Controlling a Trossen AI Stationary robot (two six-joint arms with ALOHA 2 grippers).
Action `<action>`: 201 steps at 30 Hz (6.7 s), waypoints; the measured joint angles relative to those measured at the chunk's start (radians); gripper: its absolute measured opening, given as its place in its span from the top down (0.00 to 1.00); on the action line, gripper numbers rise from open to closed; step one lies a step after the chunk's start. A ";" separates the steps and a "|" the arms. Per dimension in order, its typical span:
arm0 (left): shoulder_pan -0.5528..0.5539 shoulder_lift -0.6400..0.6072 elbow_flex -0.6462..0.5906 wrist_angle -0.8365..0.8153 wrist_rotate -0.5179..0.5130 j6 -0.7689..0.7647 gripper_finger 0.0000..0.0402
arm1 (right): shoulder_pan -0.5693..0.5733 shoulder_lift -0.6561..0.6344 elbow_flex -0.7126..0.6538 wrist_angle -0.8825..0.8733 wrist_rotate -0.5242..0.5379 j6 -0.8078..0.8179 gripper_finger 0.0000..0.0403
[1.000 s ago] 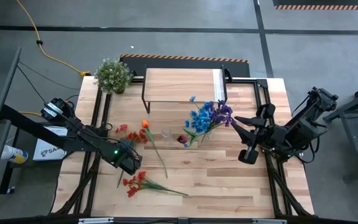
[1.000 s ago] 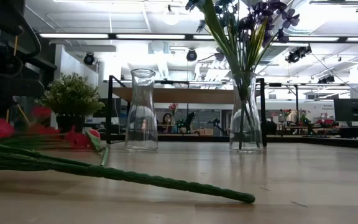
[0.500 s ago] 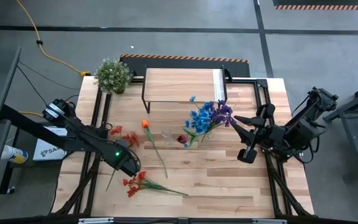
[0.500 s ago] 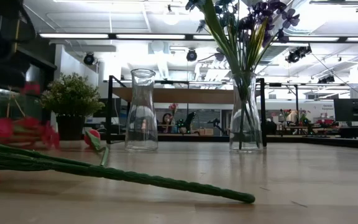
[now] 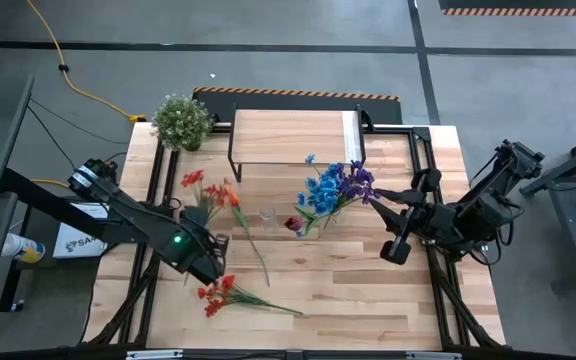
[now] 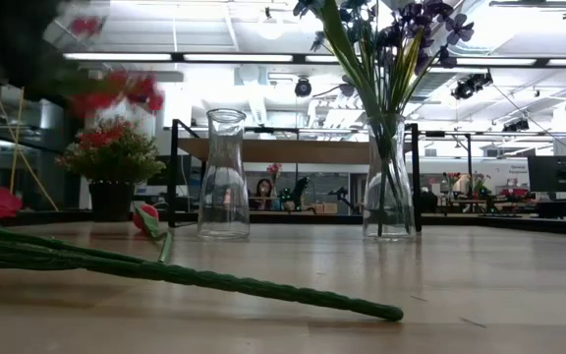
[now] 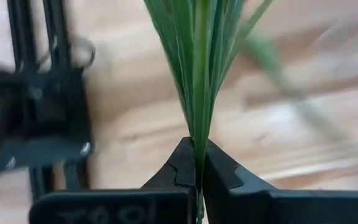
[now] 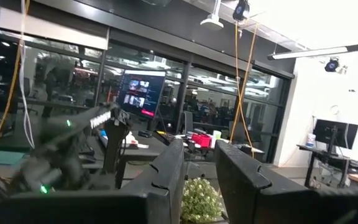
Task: Pick and place flowers into a vace then onto a shelf
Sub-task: Put the top red flowers into the left transparent vase, then put the red flowers into the left transparent vase
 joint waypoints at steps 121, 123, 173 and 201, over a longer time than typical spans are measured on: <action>0.218 0.118 -0.153 0.796 -1.075 0.300 0.87 | 0.019 0.000 0.000 -0.014 0.098 0.000 0.79; 0.218 0.118 -0.153 0.797 -1.065 0.311 0.82 | 0.019 0.000 0.000 -0.014 0.098 0.000 0.79; 0.217 0.116 -0.153 0.885 -0.777 0.396 0.54 | 0.019 0.000 0.000 -0.014 0.097 0.000 0.79; 0.033 0.116 -0.152 0.877 -0.517 0.343 0.35 | 0.020 0.000 0.000 -0.014 0.102 -0.078 0.79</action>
